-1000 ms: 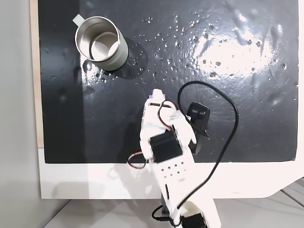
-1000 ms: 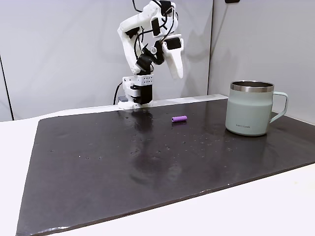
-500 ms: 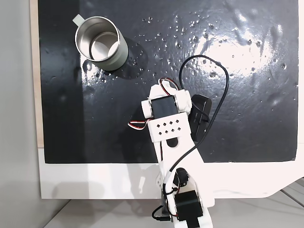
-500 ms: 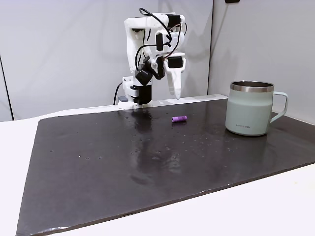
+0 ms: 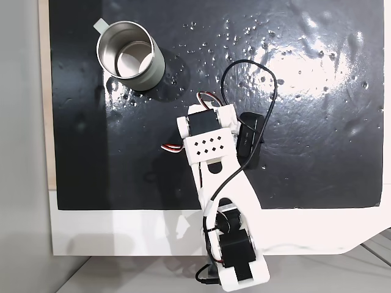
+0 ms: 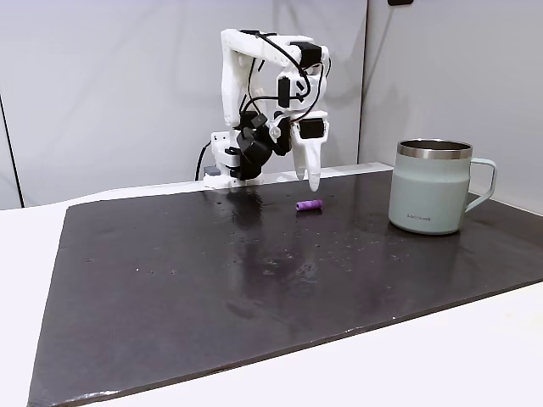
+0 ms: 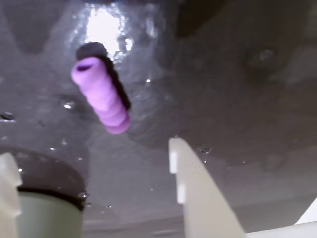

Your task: Grasp a pengrip and put it in the cup.

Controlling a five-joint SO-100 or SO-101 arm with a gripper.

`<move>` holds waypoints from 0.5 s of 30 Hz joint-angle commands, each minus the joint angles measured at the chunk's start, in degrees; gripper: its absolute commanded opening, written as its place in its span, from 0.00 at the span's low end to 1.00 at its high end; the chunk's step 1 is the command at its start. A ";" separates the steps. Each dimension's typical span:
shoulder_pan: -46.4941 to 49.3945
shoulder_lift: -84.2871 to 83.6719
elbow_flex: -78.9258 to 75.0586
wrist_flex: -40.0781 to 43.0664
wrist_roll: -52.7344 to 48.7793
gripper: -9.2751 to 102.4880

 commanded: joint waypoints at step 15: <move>-0.18 -5.19 4.22 -10.90 -5.98 0.32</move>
